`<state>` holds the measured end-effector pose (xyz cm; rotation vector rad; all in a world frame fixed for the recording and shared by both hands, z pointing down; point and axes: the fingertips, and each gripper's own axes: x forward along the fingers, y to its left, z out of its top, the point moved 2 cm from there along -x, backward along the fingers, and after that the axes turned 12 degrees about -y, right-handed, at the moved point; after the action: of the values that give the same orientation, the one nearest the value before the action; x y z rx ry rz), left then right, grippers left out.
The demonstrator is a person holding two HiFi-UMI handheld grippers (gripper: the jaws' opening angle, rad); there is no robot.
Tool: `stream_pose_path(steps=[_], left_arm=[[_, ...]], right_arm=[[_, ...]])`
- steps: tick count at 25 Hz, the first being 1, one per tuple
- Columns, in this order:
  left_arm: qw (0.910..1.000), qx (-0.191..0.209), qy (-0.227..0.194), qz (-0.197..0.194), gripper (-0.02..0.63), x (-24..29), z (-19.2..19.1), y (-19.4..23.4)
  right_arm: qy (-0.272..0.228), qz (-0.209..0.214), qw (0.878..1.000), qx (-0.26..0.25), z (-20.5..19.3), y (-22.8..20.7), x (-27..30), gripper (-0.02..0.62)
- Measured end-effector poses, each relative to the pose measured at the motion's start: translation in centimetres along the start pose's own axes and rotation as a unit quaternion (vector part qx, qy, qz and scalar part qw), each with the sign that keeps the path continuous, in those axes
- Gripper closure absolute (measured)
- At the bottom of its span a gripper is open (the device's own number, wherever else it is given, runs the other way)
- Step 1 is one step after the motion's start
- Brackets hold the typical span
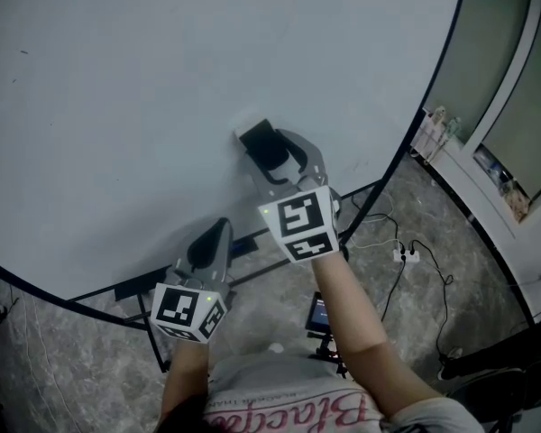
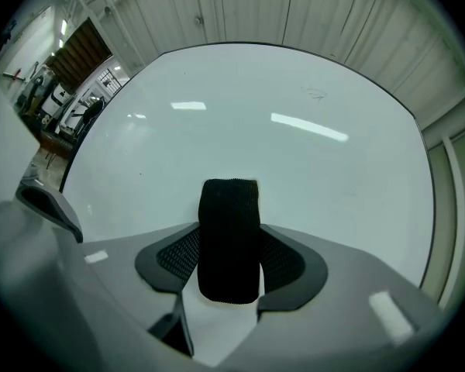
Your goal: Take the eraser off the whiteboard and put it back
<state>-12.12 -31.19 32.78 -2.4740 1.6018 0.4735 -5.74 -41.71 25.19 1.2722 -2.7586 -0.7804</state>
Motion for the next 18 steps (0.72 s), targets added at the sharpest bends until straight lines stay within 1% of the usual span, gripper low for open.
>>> stream_pose_path(steps=[11, 15, 18], left_arm=[[0.9999, -0.006, 0.0, -0.016, 0.606, -0.2, 0.0, -0.6], [0.9998, -0.008, -0.007, -0.017, 0.606, -0.5, 0.4, -0.8], [0.9998, -0.005, -0.008, -0.018, 0.606, -0.4, 0.5, -0.8]], right_arm=[[-0.009, 0.003, 0.999, 0.049, 0.2, 2.0, -4.8, 0.368], [-0.026, 0.011, 0.995, 0.097, 1.1, 2.8, -6.9, 0.368], [-0.035, 0.004, 0.991, 0.126, 1.7, 3.0, -8.4, 0.368]])
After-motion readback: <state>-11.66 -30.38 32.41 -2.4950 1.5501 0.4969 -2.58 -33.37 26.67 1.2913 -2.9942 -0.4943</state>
